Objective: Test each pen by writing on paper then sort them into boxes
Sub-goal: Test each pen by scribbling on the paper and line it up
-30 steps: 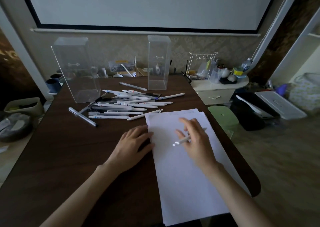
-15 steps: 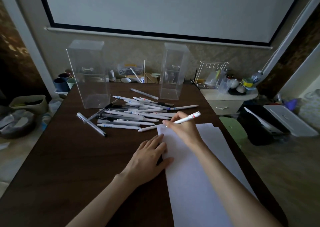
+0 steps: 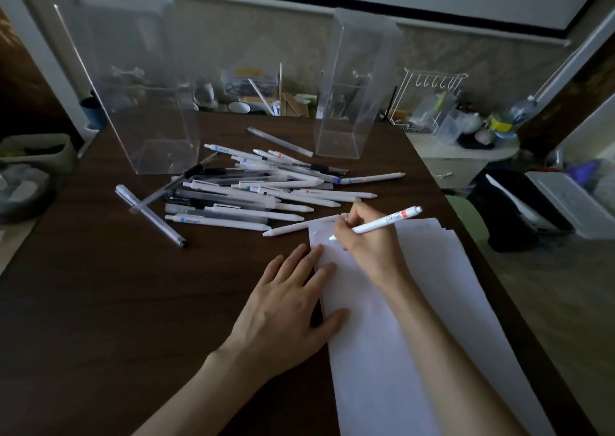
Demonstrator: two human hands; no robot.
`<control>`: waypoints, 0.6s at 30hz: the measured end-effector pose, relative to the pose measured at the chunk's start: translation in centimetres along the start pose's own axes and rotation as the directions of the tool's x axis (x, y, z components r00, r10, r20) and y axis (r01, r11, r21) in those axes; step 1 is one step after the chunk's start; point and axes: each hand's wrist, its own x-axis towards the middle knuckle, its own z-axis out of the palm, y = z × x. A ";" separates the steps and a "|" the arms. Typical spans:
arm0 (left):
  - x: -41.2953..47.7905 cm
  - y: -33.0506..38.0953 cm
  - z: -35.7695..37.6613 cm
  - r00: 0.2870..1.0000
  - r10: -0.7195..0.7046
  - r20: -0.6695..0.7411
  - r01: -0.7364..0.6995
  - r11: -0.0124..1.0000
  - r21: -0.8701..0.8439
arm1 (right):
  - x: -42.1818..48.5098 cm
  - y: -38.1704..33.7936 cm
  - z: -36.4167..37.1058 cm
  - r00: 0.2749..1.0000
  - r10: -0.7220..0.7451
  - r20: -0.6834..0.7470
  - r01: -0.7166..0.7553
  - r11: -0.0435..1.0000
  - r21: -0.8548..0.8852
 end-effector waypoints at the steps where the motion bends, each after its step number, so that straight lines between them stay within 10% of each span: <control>1: 0.0 0.0 0.0 1.000 0.002 0.006 -0.002 1.000 0.000 | 0.0 0.0 0.0 1.000 -0.005 0.010 0.006 1.000 -0.021; 18: 0.2 0.0 0.3 1.000 -0.007 0.011 0.007 1.000 0.030 | 0.0 0.1 0.1 0.998 0.059 -0.014 -0.060 0.997 -0.048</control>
